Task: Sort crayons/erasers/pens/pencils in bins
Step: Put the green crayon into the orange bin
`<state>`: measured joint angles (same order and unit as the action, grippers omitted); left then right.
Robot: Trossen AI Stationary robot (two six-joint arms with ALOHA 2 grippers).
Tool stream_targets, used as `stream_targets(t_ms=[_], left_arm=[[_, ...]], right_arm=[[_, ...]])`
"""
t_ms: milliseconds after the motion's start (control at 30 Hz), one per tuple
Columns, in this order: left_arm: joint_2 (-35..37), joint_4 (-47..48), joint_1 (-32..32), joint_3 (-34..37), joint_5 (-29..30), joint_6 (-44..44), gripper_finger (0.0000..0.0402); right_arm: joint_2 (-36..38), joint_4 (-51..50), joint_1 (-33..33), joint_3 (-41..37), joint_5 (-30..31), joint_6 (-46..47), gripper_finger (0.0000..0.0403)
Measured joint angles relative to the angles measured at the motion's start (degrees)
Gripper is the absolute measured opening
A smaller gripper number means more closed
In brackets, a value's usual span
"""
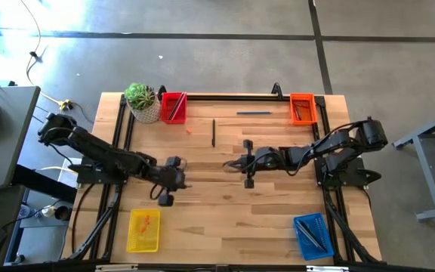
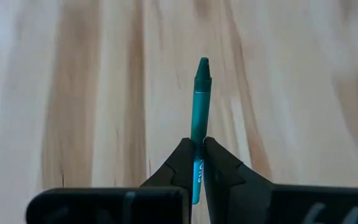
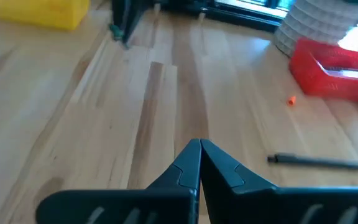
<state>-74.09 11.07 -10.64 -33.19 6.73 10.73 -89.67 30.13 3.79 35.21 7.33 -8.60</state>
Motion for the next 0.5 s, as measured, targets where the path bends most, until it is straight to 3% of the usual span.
stream_targets(t_ms=[200,500], left_arm=[[-0.92,-26.98,6.59,5.53,-0.03,0.26,0.0001],[-9.19,-55.25,16.79,6.56,-6.85,-1.91,0.0001]], right_arm=[[0.00,17.19,-3.13,-7.52,-2.13,8.10,0.0000],[0.00,20.28,-7.20,-3.70,-5.56,13.77,0.0015]])
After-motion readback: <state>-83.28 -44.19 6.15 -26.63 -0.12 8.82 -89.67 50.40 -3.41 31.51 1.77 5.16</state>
